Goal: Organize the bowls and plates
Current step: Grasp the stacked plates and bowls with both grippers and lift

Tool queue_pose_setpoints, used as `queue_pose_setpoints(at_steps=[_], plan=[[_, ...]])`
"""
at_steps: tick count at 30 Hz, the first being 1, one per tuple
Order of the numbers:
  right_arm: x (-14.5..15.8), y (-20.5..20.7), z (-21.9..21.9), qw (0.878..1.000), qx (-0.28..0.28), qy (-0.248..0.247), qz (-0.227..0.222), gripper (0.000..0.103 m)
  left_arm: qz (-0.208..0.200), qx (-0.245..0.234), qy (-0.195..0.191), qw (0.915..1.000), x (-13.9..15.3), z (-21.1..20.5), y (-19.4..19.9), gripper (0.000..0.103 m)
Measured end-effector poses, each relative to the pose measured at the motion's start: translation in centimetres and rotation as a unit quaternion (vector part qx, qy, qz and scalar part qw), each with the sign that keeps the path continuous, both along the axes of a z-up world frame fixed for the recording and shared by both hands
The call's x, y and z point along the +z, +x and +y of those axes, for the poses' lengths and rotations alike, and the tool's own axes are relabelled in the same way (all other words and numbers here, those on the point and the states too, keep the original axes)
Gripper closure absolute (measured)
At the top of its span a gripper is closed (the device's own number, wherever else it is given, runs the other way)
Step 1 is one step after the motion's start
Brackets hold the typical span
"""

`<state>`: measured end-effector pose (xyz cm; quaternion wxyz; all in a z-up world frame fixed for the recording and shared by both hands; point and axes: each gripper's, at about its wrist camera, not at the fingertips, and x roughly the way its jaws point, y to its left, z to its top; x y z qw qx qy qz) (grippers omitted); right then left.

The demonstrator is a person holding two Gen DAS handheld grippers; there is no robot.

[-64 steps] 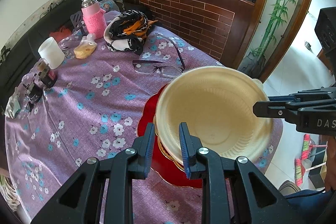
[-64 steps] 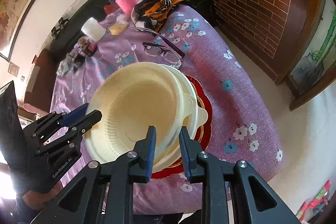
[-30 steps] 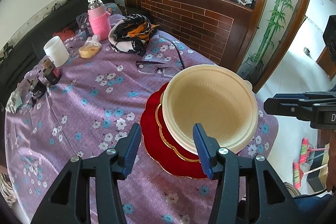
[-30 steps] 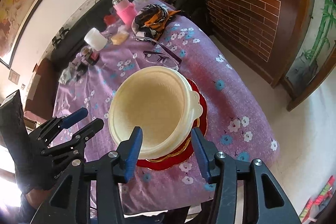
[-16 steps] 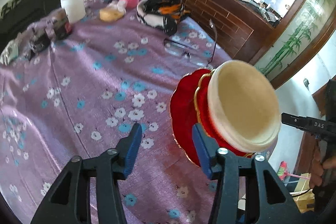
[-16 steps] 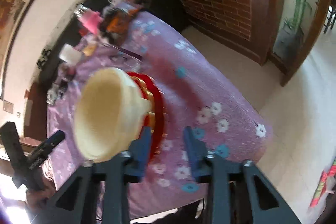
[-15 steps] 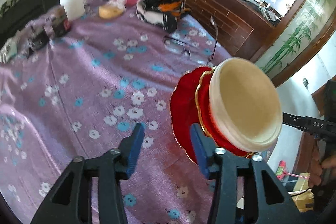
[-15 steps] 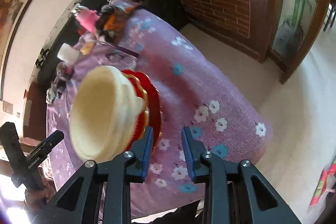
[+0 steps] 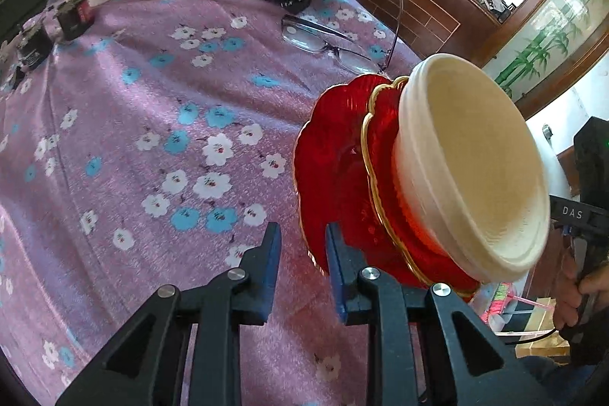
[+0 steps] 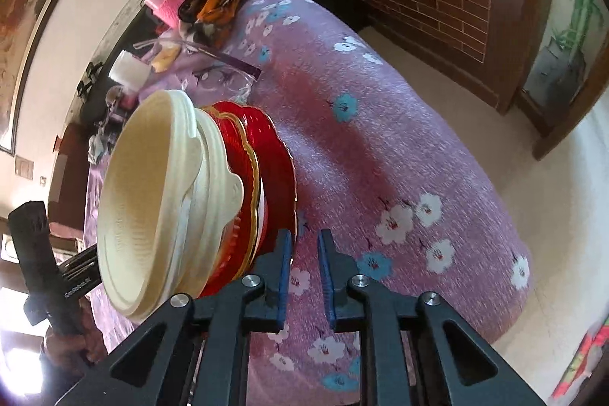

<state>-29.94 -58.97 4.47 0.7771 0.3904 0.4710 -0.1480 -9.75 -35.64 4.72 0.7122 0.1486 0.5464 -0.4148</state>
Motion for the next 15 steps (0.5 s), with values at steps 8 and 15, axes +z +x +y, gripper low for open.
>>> queue_pose_setpoints(at_steps=[8,15], plan=[[-1.7,1.7,-0.4,0.999,0.02,0.023,-0.009,0.095,0.003,-0.018,0.003,0.9998,-2.1,-1.5,0.2,0.091],[-1.5,3.5,1.1,0.998,0.064,0.003,-0.001,0.095,-0.013,0.002,0.004,0.9999,-1.9,0.6,0.0,0.091]])
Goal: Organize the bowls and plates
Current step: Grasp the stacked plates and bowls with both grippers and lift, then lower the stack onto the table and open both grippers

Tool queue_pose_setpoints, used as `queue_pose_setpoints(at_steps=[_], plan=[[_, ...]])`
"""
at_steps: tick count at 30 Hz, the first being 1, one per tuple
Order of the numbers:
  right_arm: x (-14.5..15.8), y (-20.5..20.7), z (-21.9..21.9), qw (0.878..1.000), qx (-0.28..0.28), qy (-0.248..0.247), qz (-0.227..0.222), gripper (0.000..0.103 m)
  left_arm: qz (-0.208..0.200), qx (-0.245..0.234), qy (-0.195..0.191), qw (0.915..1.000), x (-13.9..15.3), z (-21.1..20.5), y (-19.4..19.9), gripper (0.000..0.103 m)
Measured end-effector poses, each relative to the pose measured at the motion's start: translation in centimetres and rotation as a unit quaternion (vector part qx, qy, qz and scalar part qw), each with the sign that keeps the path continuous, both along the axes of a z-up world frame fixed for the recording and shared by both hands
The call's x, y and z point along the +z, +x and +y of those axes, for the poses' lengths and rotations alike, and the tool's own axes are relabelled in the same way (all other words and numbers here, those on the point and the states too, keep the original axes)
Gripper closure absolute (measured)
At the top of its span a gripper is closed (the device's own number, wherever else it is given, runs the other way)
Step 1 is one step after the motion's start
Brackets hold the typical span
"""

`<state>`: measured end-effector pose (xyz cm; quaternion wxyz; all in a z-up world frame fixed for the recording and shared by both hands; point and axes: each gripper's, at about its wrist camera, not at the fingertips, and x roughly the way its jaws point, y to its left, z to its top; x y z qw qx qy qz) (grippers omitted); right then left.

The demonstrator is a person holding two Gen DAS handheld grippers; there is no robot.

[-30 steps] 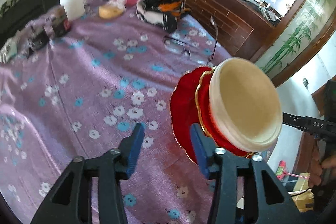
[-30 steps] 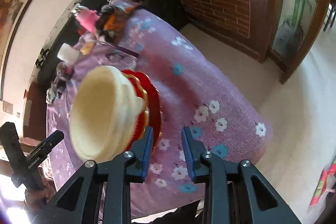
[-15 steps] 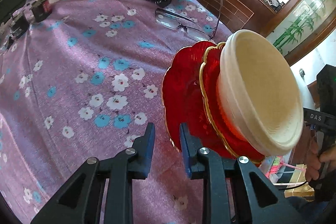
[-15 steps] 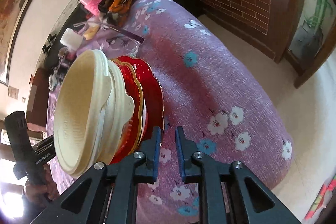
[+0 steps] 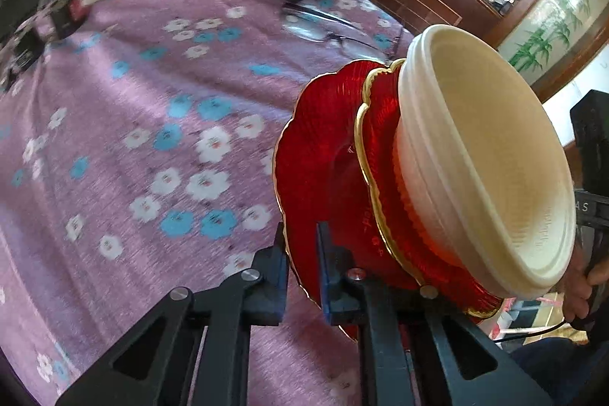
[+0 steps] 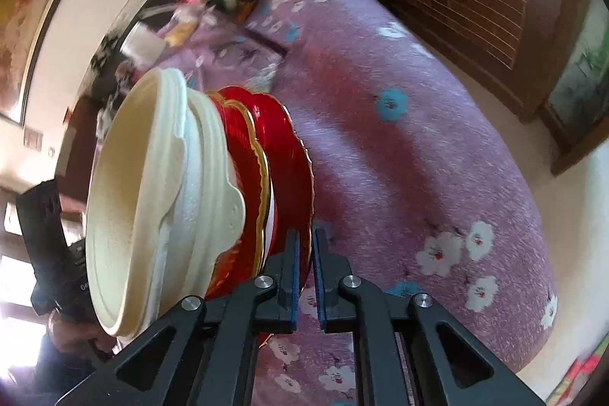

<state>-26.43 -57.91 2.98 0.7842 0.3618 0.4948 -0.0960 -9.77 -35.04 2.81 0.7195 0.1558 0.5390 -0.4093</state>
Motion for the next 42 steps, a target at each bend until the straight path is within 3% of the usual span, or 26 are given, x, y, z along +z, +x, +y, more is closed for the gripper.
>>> queue_pose_setpoints(at_steps=[9,17,26,31,33,34,36,39,40,42], plan=[[0.7,5.9,6.0,0.995,0.097,-0.001,-0.002,0.095,-0.01,0.109,0.002,0.994,1.1,9.5,0.2,0.091],[0.0,12.9,15.3,0.979,0.203,0.001,0.0,0.095,-0.017,0.216,0.017,0.976,1.3,19.8,1.8,0.091],[-0.4,18.0,21.1,0.97,0.244,-0.009,-0.007,0.093,-0.036,0.275,0.02,0.9605,1.1,24.8,3.5,0.091],[0.3,17.1,20.7,0.974,0.228,-0.003,-0.007,0.09,-0.051,0.301,0.003,0.9523,2.1,26.5,2.9,0.069],[1.1,15.8,19.6,0.976,0.217,-0.008,-0.014,0.076,-0.074,0.309,0.007,0.9481,2.7,27.1,2.0,0.061],[1.6,15.0,19.2,0.977,0.213,-0.016,-0.02,0.074,-0.092,0.315,0.012,0.9446,3.3,27.5,1.2,0.058],[2.9,13.5,18.6,0.977,0.209,-0.046,-0.027,0.065,-0.138,0.33,0.032,0.9335,4.6,27.6,-0.4,0.036],[4.9,10.9,18.3,0.973,0.203,-0.092,-0.053,0.055,-0.216,0.349,0.046,0.9107,7.3,27.0,-3.0,0.011],[5.7,10.1,18.7,0.97,0.206,-0.112,-0.064,0.052,-0.23,0.351,0.044,0.9069,7.9,27.1,-3.6,0.009],[7.3,9.0,19.5,0.963,0.216,-0.134,-0.085,0.033,-0.251,0.348,0.034,0.9025,9.4,26.4,-4.3,0.005]])
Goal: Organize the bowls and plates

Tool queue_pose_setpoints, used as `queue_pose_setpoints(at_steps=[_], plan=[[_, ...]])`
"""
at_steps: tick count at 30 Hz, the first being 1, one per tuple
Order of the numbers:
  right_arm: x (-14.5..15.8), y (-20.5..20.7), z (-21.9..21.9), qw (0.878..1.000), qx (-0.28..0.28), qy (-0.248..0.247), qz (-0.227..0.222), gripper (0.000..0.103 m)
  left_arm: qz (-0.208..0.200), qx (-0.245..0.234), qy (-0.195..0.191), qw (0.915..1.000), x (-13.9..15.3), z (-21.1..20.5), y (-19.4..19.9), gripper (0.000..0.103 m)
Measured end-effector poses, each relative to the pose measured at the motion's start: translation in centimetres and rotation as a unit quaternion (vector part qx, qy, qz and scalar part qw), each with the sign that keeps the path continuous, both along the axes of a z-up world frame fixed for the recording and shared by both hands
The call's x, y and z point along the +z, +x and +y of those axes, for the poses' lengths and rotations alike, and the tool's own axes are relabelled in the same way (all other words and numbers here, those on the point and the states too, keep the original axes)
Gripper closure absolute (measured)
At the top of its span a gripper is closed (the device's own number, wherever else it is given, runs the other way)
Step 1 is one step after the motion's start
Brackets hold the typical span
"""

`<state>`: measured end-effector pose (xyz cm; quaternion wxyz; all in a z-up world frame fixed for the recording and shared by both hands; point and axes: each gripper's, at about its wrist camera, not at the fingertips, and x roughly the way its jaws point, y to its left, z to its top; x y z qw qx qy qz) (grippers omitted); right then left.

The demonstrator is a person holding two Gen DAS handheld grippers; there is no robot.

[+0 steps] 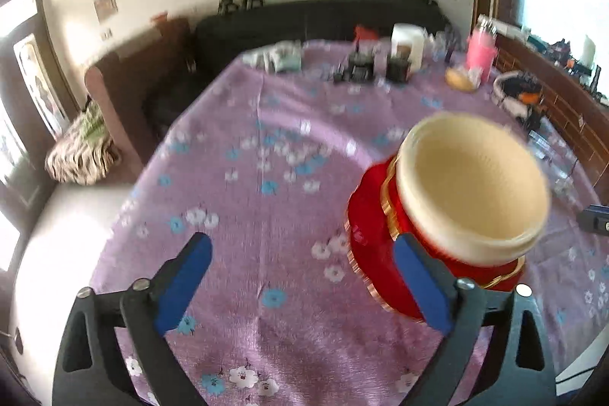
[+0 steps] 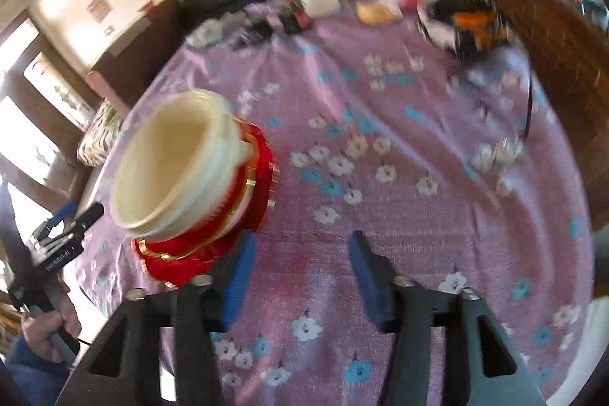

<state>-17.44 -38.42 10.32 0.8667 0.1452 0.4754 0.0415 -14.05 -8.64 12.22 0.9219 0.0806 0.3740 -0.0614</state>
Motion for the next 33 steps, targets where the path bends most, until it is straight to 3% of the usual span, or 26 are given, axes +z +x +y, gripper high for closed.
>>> queue_pose_setpoints(at_steps=[2,5,7,9,16,26,33], plan=[[2.1,-1.1,1.1,0.999,0.026,-0.012,-0.035,0.023,0.002,-0.016,0.006,0.9998,0.9,-0.7,-0.3,0.005],[4.7,-1.7,2.9,0.994,0.065,-0.041,-0.078,0.012,0.017,-0.047,-0.015,0.9986,1.8,-1.5,-0.7,0.001],[5.9,-2.1,3.7,0.992,0.079,-0.045,-0.092,0.011,0.029,-0.058,-0.022,0.9977,2.0,-1.9,-0.9,0.0],[6.3,-1.9,4.2,0.99,0.088,-0.046,-0.101,0.008,0.042,-0.047,0.003,0.998,1.4,-2.5,-0.8,0.0],[5.1,-2.1,6.1,0.987,0.118,-0.057,-0.092,0.008,0.062,-0.005,0.029,0.9977,1.2,-2.1,-0.7,0.0],[5.8,-2.3,7.6,0.981,0.145,-0.059,-0.113,0.008,0.021,0.023,0.082,0.9962,2.5,-2.4,-1.9,0.0],[5.8,-2.1,8.1,0.98,0.154,-0.06,-0.115,0.008,0.02,0.03,0.087,0.9956,2.6,-1.9,-1.9,0.0]])
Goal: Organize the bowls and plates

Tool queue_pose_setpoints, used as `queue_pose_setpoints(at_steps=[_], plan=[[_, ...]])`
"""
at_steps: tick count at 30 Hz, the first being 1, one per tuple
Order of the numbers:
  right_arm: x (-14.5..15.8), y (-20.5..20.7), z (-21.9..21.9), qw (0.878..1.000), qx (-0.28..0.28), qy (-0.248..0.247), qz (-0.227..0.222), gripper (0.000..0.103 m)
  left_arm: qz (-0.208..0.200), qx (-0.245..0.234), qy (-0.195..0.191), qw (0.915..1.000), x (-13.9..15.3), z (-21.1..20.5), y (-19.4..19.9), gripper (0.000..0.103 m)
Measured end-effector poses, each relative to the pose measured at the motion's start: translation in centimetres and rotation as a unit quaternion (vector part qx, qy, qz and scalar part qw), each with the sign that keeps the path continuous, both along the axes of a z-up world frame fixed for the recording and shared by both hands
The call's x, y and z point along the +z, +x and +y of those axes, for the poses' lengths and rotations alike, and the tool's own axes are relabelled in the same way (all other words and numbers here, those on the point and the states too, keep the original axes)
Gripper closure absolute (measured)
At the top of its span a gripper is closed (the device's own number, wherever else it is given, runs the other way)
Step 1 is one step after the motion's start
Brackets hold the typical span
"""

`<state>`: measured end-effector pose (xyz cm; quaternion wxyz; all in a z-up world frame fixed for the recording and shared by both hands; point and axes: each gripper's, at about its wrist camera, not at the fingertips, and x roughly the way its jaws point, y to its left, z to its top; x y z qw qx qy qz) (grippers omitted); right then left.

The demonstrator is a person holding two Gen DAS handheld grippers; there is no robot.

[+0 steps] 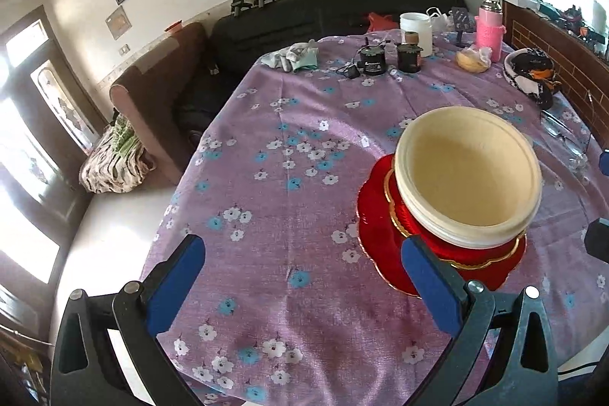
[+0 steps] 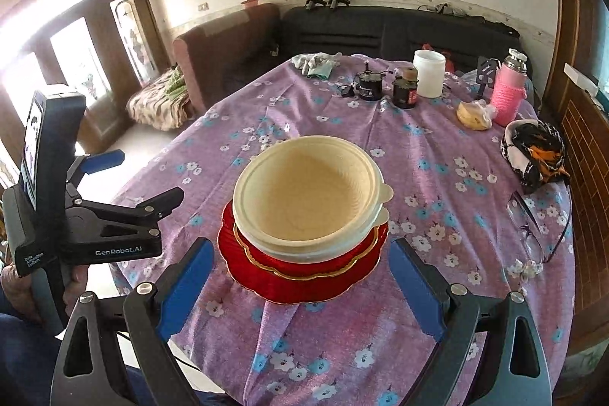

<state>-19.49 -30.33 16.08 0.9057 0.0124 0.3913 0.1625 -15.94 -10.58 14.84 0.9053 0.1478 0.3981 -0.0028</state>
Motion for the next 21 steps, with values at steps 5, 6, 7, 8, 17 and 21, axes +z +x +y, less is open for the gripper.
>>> queue_pose_setpoints(at_steps=[5,6,7,8,17,21], plan=[[-0.1,0.2,0.2,1.0,0.004,-0.001,0.0,0.008,0.005,0.003,0.004,1.0,-0.2,0.2,0.2,0.0],[-0.1,0.3,0.2,1.0,0.005,-0.001,0.0,0.008,0.006,0.004,0.005,1.0,-0.3,0.2,0.3,0.0],[-0.2,0.3,0.3,1.0,0.005,-0.001,0.001,0.008,0.007,0.004,0.006,1.0,-0.3,0.3,0.3,0.0],[-0.2,0.4,0.3,1.0,0.005,-0.001,0.002,0.008,0.008,0.004,0.006,0.9999,-0.4,0.3,0.4,0.0],[-0.6,0.7,0.3,1.0,0.007,0.002,0.01,0.008,0.022,0.003,0.003,0.9998,-0.8,0.3,0.5,0.0],[-0.9,0.9,0.3,1.0,0.003,0.004,0.016,0.008,0.032,-0.003,-0.001,0.9995,-1.2,0.1,0.6,0.0]])
